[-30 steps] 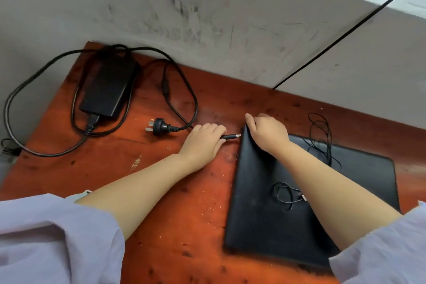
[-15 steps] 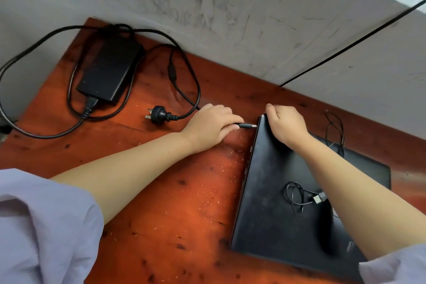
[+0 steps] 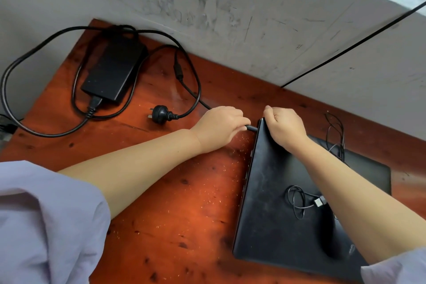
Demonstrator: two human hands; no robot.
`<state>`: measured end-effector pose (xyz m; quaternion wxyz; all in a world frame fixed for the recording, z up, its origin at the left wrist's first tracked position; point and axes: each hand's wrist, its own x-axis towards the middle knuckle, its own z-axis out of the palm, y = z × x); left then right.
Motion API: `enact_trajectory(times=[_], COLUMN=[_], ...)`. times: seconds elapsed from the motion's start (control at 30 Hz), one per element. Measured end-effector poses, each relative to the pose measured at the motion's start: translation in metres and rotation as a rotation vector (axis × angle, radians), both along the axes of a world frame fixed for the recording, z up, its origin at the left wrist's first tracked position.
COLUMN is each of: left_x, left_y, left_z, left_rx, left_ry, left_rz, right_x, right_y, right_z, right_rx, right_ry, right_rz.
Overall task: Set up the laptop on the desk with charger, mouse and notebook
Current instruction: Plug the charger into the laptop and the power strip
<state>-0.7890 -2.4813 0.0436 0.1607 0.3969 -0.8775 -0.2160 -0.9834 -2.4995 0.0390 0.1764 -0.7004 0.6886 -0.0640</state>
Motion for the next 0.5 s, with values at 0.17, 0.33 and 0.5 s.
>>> enact_trajectory(times=[0.17, 0.33, 0.5], left_x=[-0.003, -0.007, -0.011], left_y=[-0.005, -0.004, -0.003], left_z=[-0.011, -0.027, -0.039], left_rx=[0.067, 0.056, 0.002], left_ry=[-0.066, -0.156, -0.237], left_rz=[-0.003, 0.019, 0.005], right_x=[0.004, 0.007, 0.003], right_y=[-0.001, 0.003, 0.010], right_z=[-0.008, -0.023, -0.032], right_rx=[0.019, 0.006, -0.053], right_ry=[0.037, 0.082, 0.053], right_rz=[0.010, 0.046, 0.122])
